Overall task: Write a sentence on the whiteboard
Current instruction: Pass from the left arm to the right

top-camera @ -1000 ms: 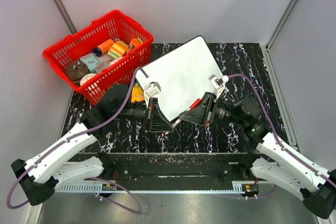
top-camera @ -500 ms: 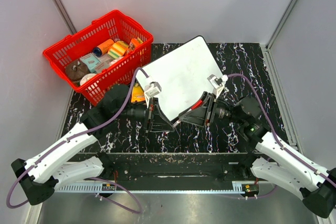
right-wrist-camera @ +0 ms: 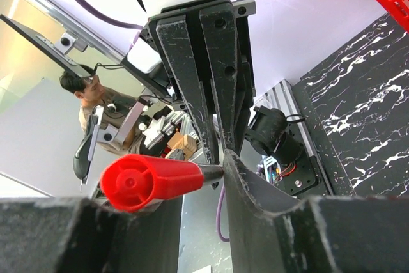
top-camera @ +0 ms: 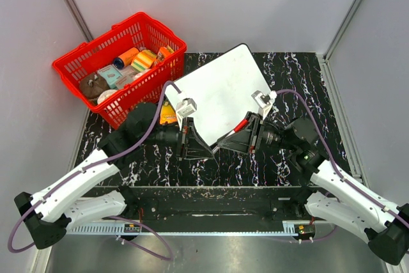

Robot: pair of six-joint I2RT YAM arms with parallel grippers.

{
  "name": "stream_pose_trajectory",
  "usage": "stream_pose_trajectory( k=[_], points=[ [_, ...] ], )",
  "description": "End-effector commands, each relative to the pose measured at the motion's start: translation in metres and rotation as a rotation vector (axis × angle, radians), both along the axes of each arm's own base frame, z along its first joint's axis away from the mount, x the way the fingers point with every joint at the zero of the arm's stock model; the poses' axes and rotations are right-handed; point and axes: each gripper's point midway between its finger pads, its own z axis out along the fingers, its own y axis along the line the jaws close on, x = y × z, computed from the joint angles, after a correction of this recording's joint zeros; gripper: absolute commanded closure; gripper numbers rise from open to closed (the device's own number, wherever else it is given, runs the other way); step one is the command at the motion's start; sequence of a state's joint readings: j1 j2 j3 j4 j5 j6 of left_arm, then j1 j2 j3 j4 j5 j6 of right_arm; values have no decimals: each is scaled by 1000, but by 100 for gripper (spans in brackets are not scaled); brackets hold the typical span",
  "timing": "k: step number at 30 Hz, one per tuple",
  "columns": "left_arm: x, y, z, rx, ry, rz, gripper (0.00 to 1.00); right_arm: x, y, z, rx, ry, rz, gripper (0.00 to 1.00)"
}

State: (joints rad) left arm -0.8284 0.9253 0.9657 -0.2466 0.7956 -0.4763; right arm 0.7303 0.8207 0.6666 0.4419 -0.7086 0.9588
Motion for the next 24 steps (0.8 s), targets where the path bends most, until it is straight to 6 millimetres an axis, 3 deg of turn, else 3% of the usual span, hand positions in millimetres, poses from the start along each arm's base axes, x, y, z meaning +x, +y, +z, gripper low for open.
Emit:
stream_pose_trajectory(
  k=[1, 4, 9, 13, 14, 15, 16, 18, 19, 20, 24],
  points=[
    [4, -4, 11, -44, -37, 13, 100, -7, 1, -1, -17, -29, 42, 64],
    [4, -5, 10, -43, -36, 12, 100, -6, 1, -1, -30, -32, 35, 70],
    [2, -6, 5, -35, -23, -1, 100, -6, 1, -2, -30, -28, 35, 100],
    [2, -6, 6, -37, -27, 5, 100, -2, -1, -3, -24, -17, 3, 100],
    [2, -4, 6, -38, -31, 11, 96, -1, -1, -5, -26, -13, -9, 100],
    [2, -3, 6, -33, -32, 18, 87, 2, -2, -6, -31, -6, -36, 100],
    [6, -2, 5, -29, -44, 47, 66, 2, -5, -5, -28, -24, -53, 100],
    [10, 4, 5, -19, -57, 97, 45, 8, -8, -11, -56, -9, -100, 100],
    [19, 6, 6, -16, -74, 158, 18, 9, -11, -11, -62, -25, -126, 100],
    [19, 12, 7, -18, -84, 188, 2, 11, -13, -12, -74, -20, -147, 100],
    [28, 28, 11, -44, -82, 324, 1, 28, -27, -31, -161, 17, -295, 100]
  ],
)
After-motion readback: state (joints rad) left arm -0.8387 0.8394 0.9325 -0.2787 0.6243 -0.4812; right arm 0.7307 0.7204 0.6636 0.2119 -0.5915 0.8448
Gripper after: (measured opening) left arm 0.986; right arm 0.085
